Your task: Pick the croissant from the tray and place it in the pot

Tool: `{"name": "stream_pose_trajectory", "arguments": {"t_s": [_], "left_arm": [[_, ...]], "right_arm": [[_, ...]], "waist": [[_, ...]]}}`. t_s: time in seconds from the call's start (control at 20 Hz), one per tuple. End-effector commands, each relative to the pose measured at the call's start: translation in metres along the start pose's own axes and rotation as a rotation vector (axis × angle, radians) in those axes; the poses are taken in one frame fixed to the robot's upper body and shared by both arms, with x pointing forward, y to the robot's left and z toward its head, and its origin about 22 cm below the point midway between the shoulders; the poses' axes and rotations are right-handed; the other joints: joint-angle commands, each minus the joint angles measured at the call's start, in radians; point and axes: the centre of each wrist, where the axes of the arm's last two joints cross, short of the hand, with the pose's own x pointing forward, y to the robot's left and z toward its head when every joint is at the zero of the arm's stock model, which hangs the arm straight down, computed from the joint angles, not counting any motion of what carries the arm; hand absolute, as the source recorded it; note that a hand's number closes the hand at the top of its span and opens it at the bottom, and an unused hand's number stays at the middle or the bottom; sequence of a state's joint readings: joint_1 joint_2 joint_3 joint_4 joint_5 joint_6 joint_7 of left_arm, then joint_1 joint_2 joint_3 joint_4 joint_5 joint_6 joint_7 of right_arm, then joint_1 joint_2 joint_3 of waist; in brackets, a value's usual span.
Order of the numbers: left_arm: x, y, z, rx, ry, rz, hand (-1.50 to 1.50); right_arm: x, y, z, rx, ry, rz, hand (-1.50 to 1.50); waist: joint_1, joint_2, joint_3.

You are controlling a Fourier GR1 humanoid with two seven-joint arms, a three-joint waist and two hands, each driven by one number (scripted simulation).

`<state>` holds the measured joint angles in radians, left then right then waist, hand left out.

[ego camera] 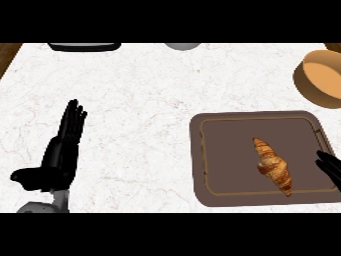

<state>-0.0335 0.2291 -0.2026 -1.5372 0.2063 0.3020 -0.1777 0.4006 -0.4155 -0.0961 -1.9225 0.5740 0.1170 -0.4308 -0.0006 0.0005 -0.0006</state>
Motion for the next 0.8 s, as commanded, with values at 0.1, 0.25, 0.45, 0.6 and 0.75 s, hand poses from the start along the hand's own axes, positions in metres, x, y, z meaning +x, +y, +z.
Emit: {"name": "stream_pose_trajectory", "arguments": {"t_s": [0.1,0.25,0.45,0.6,0.75], "left_arm": [[-0.006,-0.016,0.009,-0.005,-0.004,0.004,0.0],[0.0,0.005,0.009,0.012,-0.019,-0.021,0.0],[-0.004,-0.001,-0.003,-0.008,-0.006,0.0,0.0],[-0.01,-0.001,0.027,0.007,0.012,0.011,0.0],[0.0,-0.002,0.018,-0.009,0.014,-0.002,0.0]], "right_arm": [[-0.002,0.031,-0.018,0.092,0.129,0.086,-1.5],[-0.009,0.028,-0.024,0.106,0.139,0.076,-1.5],[-0.011,0.034,-0.025,0.126,0.122,0.054,-1.5],[-0.013,0.033,-0.04,0.118,0.114,0.049,-1.5],[0.004,0.056,-0.051,0.104,0.126,0.081,-1.5]], "waist": [[0.005,0.0,0.001],[0.001,-0.001,0.001],[-0.002,-0.001,0.0],[0.001,-0.001,0.0],[0.001,-0.001,0.001]]}}
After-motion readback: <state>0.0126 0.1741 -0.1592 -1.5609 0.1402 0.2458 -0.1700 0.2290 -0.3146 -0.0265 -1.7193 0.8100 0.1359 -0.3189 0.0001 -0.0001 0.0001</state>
